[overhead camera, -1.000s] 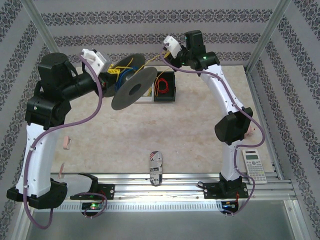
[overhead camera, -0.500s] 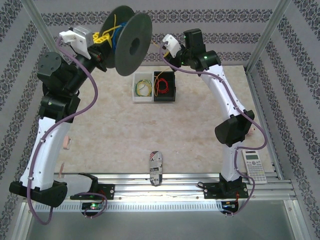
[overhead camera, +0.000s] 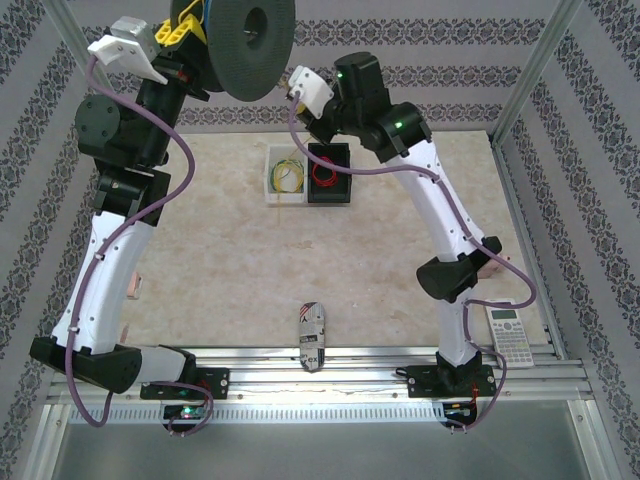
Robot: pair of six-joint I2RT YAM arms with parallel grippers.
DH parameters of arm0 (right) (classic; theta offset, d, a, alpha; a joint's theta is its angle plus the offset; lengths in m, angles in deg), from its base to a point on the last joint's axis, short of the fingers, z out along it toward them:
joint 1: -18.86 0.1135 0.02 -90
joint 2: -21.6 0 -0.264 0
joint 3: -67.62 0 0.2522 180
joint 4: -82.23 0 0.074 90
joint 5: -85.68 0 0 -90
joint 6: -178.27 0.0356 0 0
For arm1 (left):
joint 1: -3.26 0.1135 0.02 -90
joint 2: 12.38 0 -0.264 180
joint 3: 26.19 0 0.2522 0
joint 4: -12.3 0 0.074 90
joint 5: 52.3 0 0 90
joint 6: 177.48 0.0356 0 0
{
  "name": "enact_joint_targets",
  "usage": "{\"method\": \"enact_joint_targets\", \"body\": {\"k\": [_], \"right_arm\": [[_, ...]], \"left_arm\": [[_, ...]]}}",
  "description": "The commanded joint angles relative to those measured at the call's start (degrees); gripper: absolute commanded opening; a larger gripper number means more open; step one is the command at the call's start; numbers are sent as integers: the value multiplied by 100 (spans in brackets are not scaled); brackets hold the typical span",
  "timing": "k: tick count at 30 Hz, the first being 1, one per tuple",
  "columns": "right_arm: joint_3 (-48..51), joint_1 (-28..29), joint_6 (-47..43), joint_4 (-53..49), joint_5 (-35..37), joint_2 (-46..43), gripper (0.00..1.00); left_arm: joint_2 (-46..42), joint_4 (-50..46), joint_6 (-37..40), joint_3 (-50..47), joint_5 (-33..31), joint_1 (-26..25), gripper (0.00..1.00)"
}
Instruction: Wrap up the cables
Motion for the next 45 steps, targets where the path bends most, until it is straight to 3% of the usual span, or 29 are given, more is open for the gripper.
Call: {"method": "enact_joint_targets", "body": {"k": [1,12,17,25,32,39,45], "right_arm": [[123,236,-152,-360,276,-140,0],[1475,1256,32,-94,876,-903,0],[2349,1349,348,173,1132,-1342,10],[3391,1286,747,861,1348,-1956,0],[2884,1390,505,861,1362,-2147,0],[2043,1443,215,942,1550,-1924,0],[2104,1363,37,1384,1793,-1931,5]], "left_arm": [[-90,1216,-274,75,-568,62,0],[-22,721,712,-744,-1558,21,0],[-81,963,791,-1396,-1832,-73,0],[-294,373,1102,-1434,-2075,-167,0],[-88,-1100,1793,-1211,-2662,-592,0],[95,-1677,2423,-1552,-3140,-1289,0],[64,-2345,2465,-1567,-3193,-1482,0]]}}
